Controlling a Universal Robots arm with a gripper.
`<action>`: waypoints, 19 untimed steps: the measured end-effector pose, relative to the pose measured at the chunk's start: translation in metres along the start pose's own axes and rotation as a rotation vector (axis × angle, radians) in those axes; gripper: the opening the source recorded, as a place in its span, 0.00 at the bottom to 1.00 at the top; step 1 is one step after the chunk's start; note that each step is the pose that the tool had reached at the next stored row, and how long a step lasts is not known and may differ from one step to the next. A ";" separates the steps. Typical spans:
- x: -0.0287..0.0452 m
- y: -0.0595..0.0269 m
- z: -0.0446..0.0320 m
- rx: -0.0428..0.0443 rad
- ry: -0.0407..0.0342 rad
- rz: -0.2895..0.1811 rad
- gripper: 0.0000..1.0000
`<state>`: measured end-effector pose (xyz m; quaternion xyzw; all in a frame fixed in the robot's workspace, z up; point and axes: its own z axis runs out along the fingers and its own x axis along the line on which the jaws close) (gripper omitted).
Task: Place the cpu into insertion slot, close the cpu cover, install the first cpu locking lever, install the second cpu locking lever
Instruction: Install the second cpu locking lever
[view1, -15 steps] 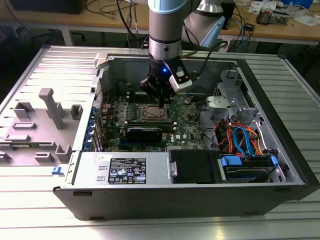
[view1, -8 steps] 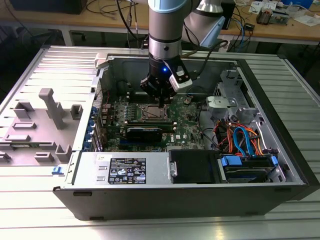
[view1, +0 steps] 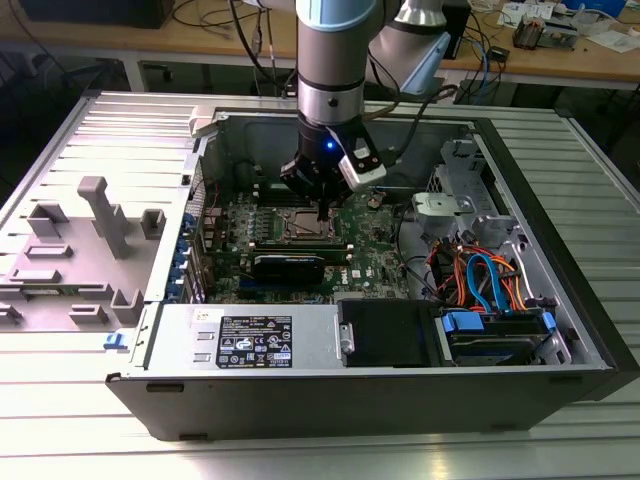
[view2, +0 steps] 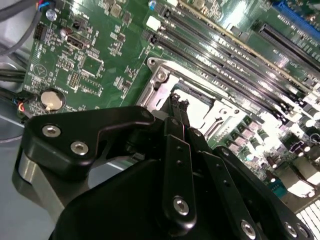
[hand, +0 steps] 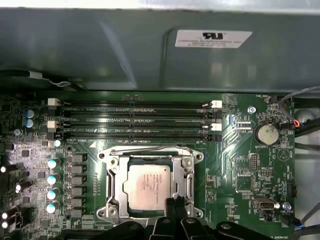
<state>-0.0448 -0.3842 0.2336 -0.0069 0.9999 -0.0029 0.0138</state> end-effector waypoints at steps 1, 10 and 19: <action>-0.0001 -0.0001 -0.0016 -0.0002 -0.0001 0.000 0.11; -0.0003 -0.0024 -0.0083 -0.0002 0.0004 0.000 0.11; -0.0001 -0.0118 -0.0106 0.0001 0.0005 0.000 0.11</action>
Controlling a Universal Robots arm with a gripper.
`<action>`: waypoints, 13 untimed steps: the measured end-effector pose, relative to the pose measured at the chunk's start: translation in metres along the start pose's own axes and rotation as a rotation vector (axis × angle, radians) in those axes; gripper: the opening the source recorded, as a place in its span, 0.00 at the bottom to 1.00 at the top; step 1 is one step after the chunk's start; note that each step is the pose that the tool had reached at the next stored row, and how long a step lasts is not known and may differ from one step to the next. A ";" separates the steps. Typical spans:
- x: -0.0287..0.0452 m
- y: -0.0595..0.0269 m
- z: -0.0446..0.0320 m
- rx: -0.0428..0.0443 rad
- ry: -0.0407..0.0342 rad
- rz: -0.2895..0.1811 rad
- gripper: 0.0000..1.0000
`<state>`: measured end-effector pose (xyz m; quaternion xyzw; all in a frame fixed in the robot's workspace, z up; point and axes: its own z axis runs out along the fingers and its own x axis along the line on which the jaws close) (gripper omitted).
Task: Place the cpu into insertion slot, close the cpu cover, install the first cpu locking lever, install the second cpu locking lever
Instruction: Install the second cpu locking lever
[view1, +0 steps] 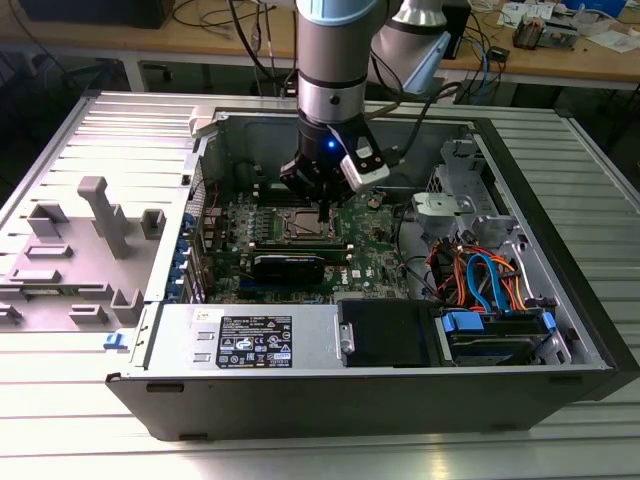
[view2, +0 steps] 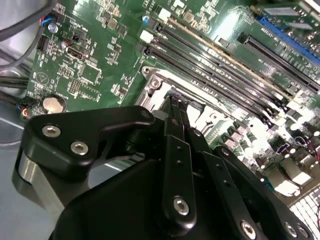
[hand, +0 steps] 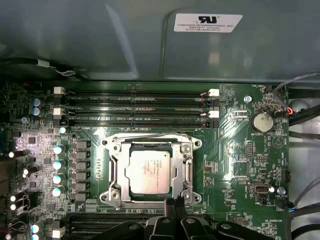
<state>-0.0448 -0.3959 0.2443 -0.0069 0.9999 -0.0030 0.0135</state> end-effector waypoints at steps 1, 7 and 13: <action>0.0000 -0.0001 -0.0011 -0.0001 0.0000 0.000 0.11; 0.0000 -0.0076 -0.0018 -0.0002 0.0002 0.000 0.11; 0.0006 -0.0285 -0.0017 -0.0410 0.0013 0.001 0.11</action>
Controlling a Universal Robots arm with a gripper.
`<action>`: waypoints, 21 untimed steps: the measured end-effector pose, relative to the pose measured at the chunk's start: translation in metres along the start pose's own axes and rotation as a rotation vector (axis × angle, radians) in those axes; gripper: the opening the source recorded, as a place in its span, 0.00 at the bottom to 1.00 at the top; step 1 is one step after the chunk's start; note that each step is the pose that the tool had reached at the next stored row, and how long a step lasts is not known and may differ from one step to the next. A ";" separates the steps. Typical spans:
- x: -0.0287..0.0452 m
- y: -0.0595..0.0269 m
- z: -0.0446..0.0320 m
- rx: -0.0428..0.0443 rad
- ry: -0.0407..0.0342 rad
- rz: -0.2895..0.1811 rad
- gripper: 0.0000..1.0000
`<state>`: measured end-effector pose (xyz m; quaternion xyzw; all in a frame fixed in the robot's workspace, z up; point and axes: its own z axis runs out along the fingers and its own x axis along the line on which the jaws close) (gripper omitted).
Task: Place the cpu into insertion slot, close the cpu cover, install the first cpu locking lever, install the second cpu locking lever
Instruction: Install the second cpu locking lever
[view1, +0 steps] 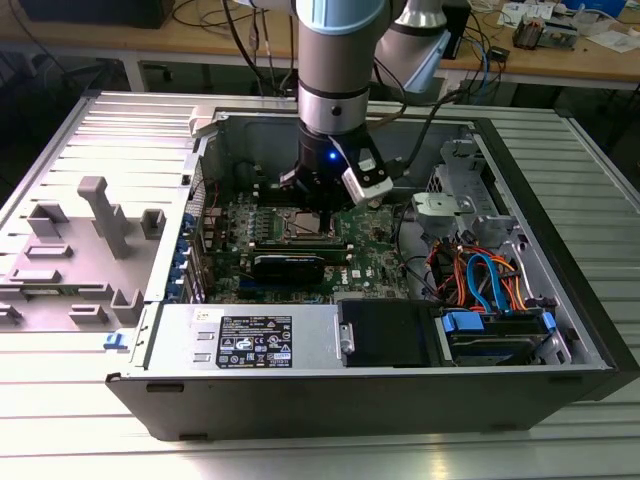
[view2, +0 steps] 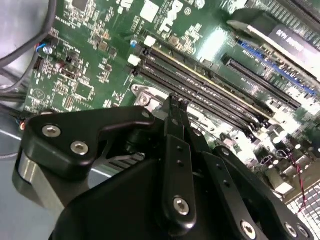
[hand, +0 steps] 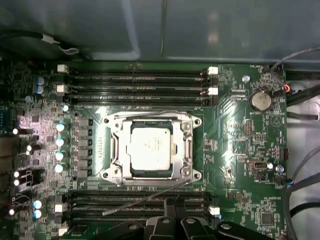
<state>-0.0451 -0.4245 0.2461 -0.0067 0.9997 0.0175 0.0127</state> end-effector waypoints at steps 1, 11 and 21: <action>0.0002 -0.0028 -0.0001 -0.0323 -0.0002 0.001 0.11; 0.0199 -0.0141 0.0009 -0.0659 -0.0006 0.001 0.11; 0.0337 -0.0275 0.0023 -0.1134 -0.0010 0.002 0.11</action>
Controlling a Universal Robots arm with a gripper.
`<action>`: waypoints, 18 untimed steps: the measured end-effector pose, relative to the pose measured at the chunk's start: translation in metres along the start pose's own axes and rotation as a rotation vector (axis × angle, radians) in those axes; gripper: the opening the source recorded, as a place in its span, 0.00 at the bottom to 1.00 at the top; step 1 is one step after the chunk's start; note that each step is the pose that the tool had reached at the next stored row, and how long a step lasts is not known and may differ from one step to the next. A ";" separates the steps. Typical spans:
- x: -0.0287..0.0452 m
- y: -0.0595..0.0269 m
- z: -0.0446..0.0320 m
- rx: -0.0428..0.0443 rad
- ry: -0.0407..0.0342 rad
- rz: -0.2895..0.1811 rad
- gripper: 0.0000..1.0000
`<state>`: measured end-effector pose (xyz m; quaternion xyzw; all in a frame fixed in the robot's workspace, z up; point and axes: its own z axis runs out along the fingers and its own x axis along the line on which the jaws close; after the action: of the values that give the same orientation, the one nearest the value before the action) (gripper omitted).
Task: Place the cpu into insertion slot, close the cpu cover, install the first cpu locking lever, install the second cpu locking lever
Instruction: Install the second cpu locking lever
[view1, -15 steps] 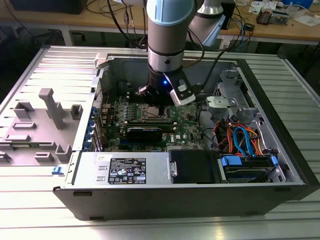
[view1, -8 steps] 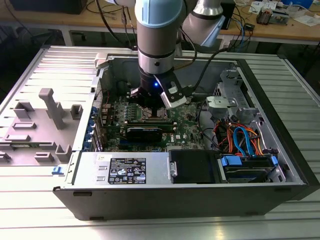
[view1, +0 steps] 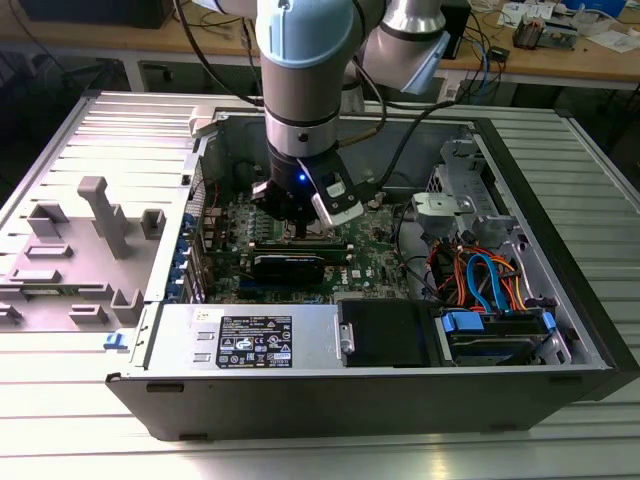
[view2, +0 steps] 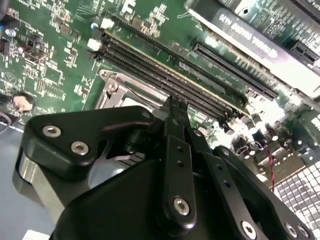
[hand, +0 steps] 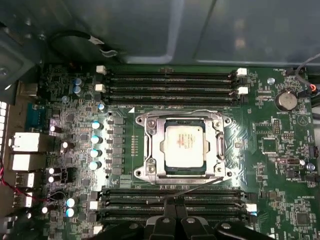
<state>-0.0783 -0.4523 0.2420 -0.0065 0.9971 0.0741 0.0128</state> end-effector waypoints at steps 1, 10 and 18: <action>0.0000 -0.0003 0.0001 -0.0144 -0.0003 0.000 0.11; 0.0000 -0.0003 0.0006 -0.0382 -0.0007 0.001 0.11; -0.0011 -0.0004 0.0008 -0.0386 0.0052 0.002 0.11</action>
<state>-0.0772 -0.4526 0.2412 -0.0060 0.9956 0.0934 0.0100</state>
